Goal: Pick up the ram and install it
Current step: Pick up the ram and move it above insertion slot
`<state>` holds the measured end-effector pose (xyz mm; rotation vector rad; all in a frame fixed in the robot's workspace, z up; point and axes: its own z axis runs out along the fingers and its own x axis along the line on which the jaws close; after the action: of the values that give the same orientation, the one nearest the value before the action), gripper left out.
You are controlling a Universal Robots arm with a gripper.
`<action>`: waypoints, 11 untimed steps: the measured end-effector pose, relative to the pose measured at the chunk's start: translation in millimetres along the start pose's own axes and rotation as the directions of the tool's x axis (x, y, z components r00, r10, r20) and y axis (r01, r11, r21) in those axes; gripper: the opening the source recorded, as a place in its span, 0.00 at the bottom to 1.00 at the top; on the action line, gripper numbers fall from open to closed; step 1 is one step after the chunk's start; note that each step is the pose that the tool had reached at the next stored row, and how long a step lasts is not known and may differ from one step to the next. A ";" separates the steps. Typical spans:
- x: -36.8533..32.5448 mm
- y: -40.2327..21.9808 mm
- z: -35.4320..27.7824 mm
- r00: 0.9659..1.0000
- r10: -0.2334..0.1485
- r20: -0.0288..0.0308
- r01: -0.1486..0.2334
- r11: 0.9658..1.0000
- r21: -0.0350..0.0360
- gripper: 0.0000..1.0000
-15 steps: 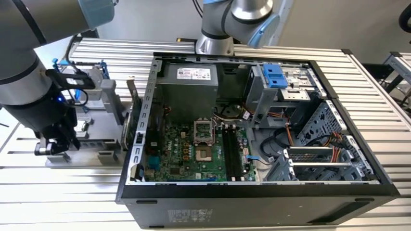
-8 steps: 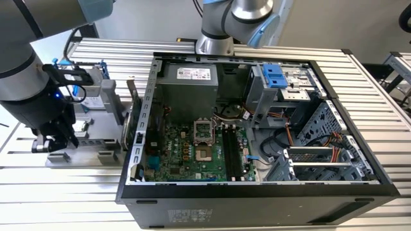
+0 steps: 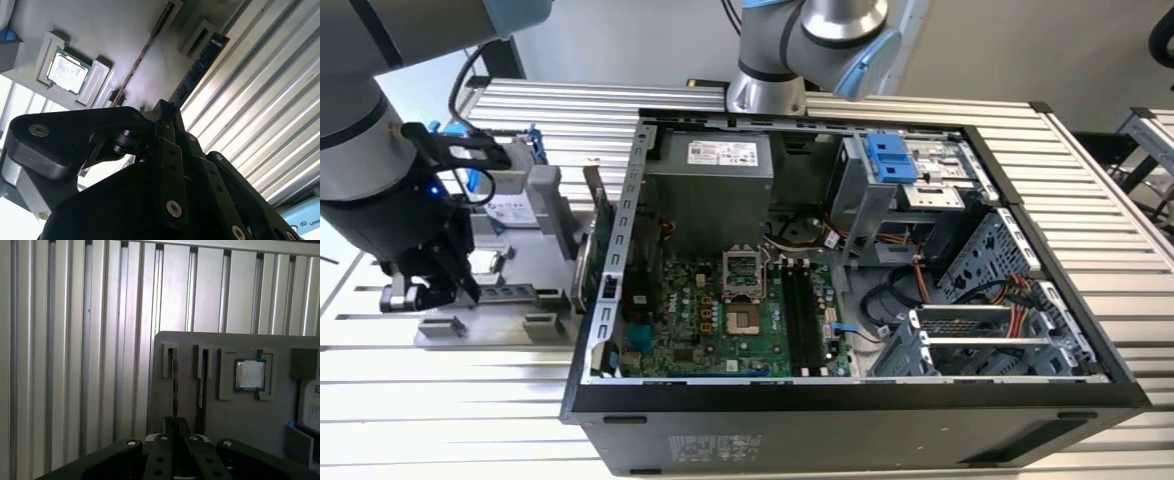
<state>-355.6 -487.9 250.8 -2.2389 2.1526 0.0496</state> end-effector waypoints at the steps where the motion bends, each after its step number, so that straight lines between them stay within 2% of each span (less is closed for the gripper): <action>1: -0.1 0.0 -1.3 1.000 0.000 0.000 0.000 1.000 0.000 0.00; 11: -0.7 0.0 -15.5 1.000 0.000 0.000 0.000 1.000 0.000 0.00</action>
<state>-355.7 -487.9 266.3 -2.2389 2.1526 0.0496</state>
